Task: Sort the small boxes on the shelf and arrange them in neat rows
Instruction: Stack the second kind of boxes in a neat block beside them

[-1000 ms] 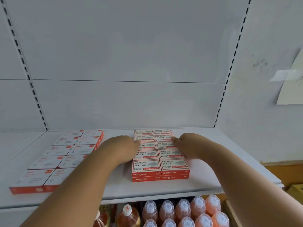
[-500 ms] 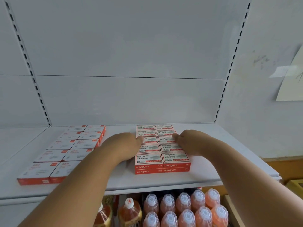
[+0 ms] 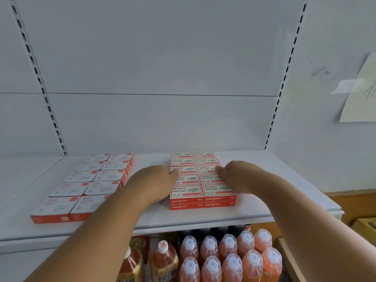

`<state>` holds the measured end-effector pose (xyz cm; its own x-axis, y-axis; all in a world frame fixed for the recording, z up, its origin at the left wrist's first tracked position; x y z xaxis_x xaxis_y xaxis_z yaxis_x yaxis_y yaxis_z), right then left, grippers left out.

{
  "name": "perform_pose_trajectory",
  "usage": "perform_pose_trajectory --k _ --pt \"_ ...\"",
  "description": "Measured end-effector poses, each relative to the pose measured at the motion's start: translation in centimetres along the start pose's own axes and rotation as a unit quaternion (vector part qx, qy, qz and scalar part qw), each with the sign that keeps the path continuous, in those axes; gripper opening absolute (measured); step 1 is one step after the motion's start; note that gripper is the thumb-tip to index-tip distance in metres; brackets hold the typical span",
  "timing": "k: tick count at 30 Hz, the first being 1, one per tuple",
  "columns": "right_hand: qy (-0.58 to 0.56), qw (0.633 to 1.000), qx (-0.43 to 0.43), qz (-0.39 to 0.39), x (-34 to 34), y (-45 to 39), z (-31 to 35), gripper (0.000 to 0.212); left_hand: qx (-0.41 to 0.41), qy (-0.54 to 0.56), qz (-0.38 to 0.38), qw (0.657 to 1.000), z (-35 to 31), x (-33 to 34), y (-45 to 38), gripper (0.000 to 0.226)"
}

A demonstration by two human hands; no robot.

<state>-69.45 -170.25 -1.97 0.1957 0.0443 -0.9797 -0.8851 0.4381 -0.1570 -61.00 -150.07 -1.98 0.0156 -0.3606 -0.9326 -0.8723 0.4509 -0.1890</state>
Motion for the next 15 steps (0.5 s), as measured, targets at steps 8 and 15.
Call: perform_pose_trajectory --k 8,15 --pt "-0.004 1.000 -0.023 -0.018 -0.1 2.4 -0.3 0.054 0.022 -0.016 0.001 1.000 0.0 0.1 1.7 0.053" --pt "0.020 1.000 -0.007 -0.012 0.1 2.3 0.0 0.051 0.034 -0.024 0.001 0.999 -0.4 -0.1 1.6 0.049"
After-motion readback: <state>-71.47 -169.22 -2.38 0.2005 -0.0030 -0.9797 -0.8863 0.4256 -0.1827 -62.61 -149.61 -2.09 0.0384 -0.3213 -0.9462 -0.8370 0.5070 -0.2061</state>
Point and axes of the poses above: each hand's wrist, its own y-axis away from the middle knuckle, its own x-axis out of the palm, z = x × y, the point moved 6 cm from there along -y, towards the middle knuckle, and after that the axes turned 15 degrees about -z, right-handed, at the moved point
